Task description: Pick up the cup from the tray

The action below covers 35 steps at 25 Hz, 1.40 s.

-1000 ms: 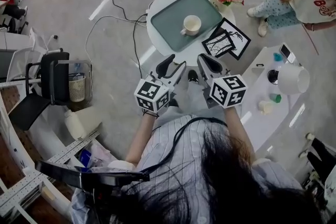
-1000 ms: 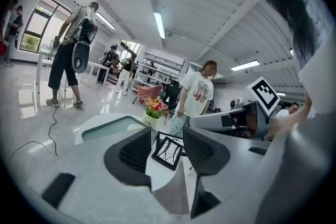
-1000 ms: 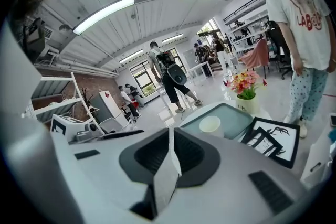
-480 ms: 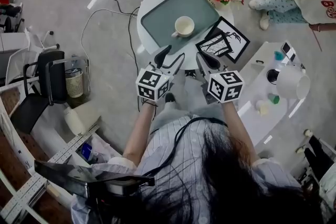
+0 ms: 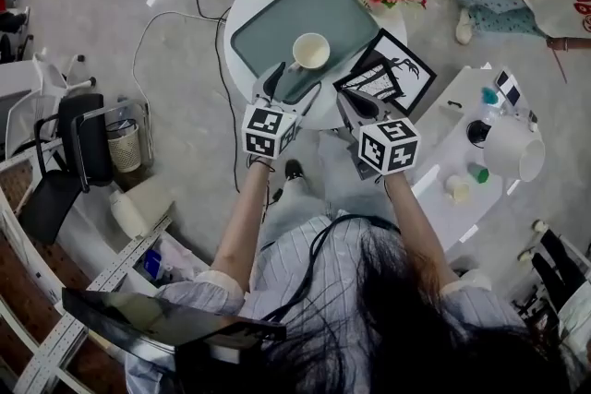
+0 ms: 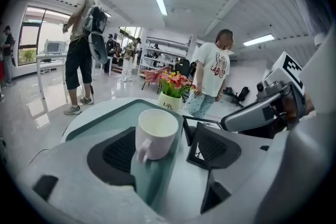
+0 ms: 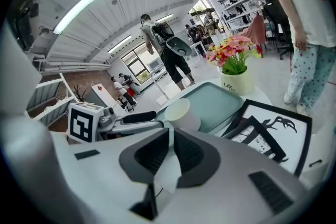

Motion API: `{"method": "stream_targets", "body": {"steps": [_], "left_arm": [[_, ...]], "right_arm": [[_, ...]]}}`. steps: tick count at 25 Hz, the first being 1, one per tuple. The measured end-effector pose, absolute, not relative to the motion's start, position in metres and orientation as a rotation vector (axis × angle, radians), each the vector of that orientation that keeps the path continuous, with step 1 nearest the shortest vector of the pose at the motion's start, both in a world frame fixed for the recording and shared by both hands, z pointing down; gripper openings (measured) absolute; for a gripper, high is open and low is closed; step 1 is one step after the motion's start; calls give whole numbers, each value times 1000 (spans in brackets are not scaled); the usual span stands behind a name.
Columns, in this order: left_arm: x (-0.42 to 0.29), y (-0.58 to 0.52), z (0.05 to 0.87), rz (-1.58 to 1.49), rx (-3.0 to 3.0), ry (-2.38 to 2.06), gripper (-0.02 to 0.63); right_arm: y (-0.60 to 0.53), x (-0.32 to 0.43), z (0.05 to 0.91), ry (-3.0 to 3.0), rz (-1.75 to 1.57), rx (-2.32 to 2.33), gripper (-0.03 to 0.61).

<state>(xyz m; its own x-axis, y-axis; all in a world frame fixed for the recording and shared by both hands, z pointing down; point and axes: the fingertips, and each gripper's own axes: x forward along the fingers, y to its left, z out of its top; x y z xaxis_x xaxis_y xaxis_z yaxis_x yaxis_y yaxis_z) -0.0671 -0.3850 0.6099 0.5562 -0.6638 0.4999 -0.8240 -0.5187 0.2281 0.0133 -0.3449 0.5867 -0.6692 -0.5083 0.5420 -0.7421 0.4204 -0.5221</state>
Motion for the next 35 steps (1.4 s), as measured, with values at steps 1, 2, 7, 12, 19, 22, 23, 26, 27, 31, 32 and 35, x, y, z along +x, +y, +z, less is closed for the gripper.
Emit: {"method": "stream_targets", "body": {"steps": [1, 2, 7, 12, 19, 22, 23, 26, 27, 31, 32, 35], "left_arm": [[-66, -389, 615, 517, 2363, -1202, 369], [-65, -394, 619, 541, 2373, -1202, 384], [-59, -416, 635, 634, 2408, -1160, 417], [-48, -424, 654, 709, 2453, -1080, 428], [-44, -433, 670, 764, 2477, -1044, 434], [-43, -438, 672, 758, 2488, -1027, 436], [-42, -439, 672, 760, 2491, -1018, 436], [-38, -438, 677, 786, 2504, -989, 437], [-37, -438, 678, 788, 2506, -984, 437], [-35, -442, 682, 771, 2497, -997, 440], [-35, -443, 683, 771, 2498, -1000, 440], [-33, -445, 689, 780, 2498, -1000, 440]], "right_arm": [[-345, 15, 590, -2374, 1106, 1077, 43], [-346, 16, 592, -2370, 1109, 1072, 43], [-347, 21, 601, -2343, 1137, 1051, 43], [-340, 23, 614, -2313, 1163, 1013, 43], [-335, 22, 627, -2285, 1203, 992, 43], [-335, 21, 630, -2277, 1213, 989, 43], [-335, 21, 630, -2273, 1217, 990, 43], [-334, 20, 631, -2265, 1232, 994, 43], [-333, 21, 632, -2263, 1236, 997, 43], [-330, 22, 634, -2251, 1250, 1009, 43], [-329, 22, 636, -2246, 1254, 1010, 44], [-325, 24, 639, -2233, 1261, 1012, 43]]}}
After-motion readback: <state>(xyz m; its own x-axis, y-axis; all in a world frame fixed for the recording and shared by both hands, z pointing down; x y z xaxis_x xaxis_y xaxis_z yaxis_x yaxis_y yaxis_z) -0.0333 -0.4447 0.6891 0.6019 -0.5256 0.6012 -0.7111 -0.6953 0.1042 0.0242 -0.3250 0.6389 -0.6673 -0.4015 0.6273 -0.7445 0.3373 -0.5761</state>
